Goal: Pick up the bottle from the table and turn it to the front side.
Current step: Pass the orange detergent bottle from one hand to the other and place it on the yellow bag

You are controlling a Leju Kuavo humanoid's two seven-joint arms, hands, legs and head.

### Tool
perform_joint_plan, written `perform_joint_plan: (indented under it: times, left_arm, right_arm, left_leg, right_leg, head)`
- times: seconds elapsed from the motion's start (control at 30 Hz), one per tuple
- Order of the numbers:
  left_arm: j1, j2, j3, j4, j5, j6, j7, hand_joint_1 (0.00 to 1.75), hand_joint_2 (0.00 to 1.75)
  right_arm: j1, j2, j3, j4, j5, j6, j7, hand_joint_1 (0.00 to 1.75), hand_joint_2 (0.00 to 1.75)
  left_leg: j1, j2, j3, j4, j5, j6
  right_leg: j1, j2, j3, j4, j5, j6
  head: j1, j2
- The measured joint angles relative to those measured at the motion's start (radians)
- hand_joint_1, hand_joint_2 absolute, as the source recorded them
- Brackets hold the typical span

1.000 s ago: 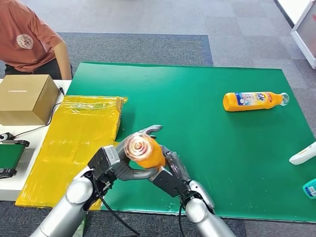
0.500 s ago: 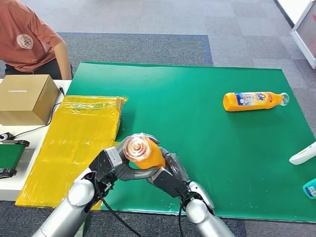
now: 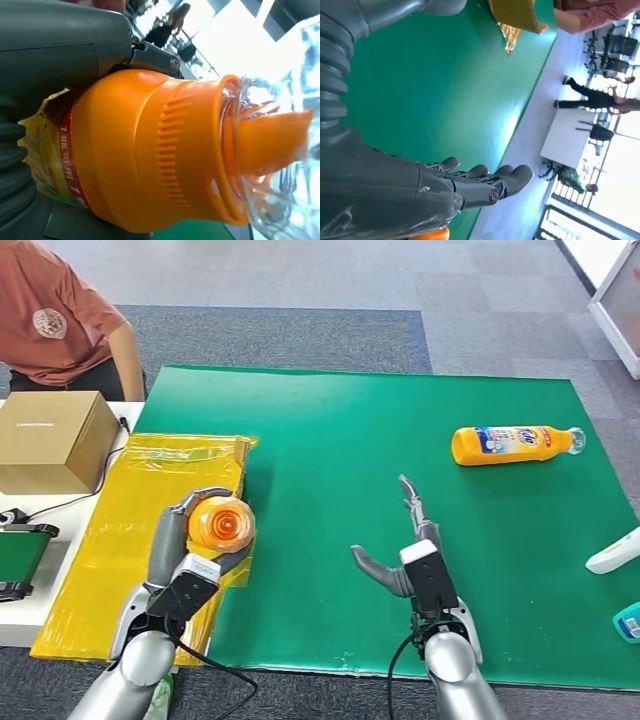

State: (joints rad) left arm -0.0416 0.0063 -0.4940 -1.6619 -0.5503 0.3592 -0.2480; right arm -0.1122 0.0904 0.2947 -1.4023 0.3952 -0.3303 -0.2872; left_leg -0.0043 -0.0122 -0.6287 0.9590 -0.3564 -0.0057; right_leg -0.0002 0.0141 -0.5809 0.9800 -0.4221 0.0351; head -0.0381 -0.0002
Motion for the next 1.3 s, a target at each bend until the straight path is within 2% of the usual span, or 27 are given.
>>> perform_joint_plan:
  times: [0.1,0.23,0.33,0.4,0.57,0.73,0.83,0.87,0.97,1.0,1.13,1.3]
  left_arm:
    - [0.025,-0.008,0.028,-0.013,-0.153,0.115,0.023,1.75,1.75]
    - [0.048,-0.016,0.069,-0.015,-0.458,0.252,0.103,1.75,1.75]
    - [0.043,-0.023,0.102,0.027,-0.683,0.306,0.186,1.75,1.75]
    - [0.026,-0.024,0.123,0.101,-0.795,0.32,0.227,1.75,1.75]
    - [-0.054,-0.017,0.138,0.389,-0.923,0.323,0.269,1.75,1.75]
    - [-0.148,0.004,0.14,0.662,-0.919,0.331,0.284,1.75,1.75]
    - [-0.184,0.008,0.152,0.754,-0.927,0.334,0.28,1.75,1.75]
    - [-0.193,0.008,0.156,0.769,-0.93,0.335,0.277,1.38,1.75]
    - [-0.209,0.008,0.168,0.791,-0.936,0.336,0.266,0.07,1.75]
    - [-0.21,0.007,0.171,0.793,-0.936,0.336,0.262,0.0,1.75]
    - [-0.196,0.0,0.183,0.765,-0.922,0.337,0.218,0.0,1.75]
    - [-0.126,-0.031,0.225,0.581,-0.919,0.339,0.123,0.0,1.75]
  right_arm:
    - [0.017,0.0,-0.03,-0.036,-0.006,-0.015,-0.002,0.0,1.75]
    - [0.025,0.0,-0.069,-0.078,-0.011,-0.02,-0.003,0.0,1.75]
    - [0.02,0.0,-0.081,-0.097,-0.02,-0.014,-0.004,0.0,1.75]
    - [0.011,0.0,-0.082,-0.104,-0.03,-0.005,-0.007,0.0,1.75]
    - [-0.017,-0.001,-0.076,-0.116,-0.074,0.03,-0.017,0.0,1.75]
    - [-0.036,-0.006,-0.058,-0.127,-0.088,0.054,-0.022,0.0,1.75]
    - [-0.04,-0.009,-0.042,-0.145,-0.088,0.055,-0.025,0.0,1.75]
    - [-0.04,-0.01,-0.036,-0.151,-0.087,0.055,-0.026,0.0,1.75]
    - [-0.04,-0.013,-0.017,-0.165,-0.085,0.055,-0.028,0.0,1.75]
    - [-0.041,-0.014,-0.011,-0.168,-0.084,0.055,-0.028,0.0,1.75]
    - [-0.04,-0.021,0.008,-0.178,-0.08,0.055,-0.029,0.0,1.75]
    - [-0.034,-0.034,0.026,-0.185,-0.08,0.048,-0.03,0.0,1.75]
  left_leg:
    - [0.0,0.0,0.0,0.0,0.0,0.0]
    - [0.0,0.0,0.0,0.0,0.0,0.0]
    - [0.0,0.0,0.0,0.0,0.0,0.0]
    - [0.0,0.0,0.0,0.0,0.0,0.0]
    - [0.0,0.0,0.0,0.0,0.001,0.0]
    - [0.0,0.0,0.0,0.0,0.002,0.0]
    - [0.0,0.0,0.0,0.0,0.002,0.0]
    - [0.0,0.0,0.0,0.0,0.002,0.0]
    - [0.0,0.0,0.0,0.0,0.001,0.0]
    - [0.0,0.0,0.0,0.0,0.001,-0.001]
    - [0.0,0.001,0.0,0.0,0.001,-0.001]
    - [0.0,0.0,0.0,0.0,0.001,0.0]
  right_leg:
    - [0.0,0.0,0.0,0.0,0.0,0.0]
    - [0.0,0.0,0.0,0.0,0.0,0.0]
    - [0.0,0.0,0.0,0.0,0.0,0.0]
    - [0.0,0.0,0.0,0.0,0.0,0.0]
    - [0.0,0.0,0.0,0.0,0.001,0.0]
    - [0.0,0.0,0.0,0.001,0.002,-0.001]
    - [0.0,0.0,0.0,0.001,0.001,-0.001]
    - [0.0,0.0,0.0,0.001,0.001,-0.001]
    - [0.0,0.0,0.0,0.001,0.001,-0.001]
    - [0.0,0.0,0.0,0.001,0.001,-0.001]
    - [0.0,0.0,0.0,0.001,0.001,-0.001]
    - [0.0,0.0,0.0,0.001,0.001,-0.001]
  head:
    - [0.0,0.0]
    - [0.0,0.0]
    - [0.0,0.0]
    - [0.0,0.0]
    - [0.0,0.0]
    - [0.0,0.0]
    - [0.0,0.0]
    - [0.0,0.0]
    - [0.0,0.0]
    - [0.0,0.0]
    - [0.0,0.0]
    - [0.0,0.0]
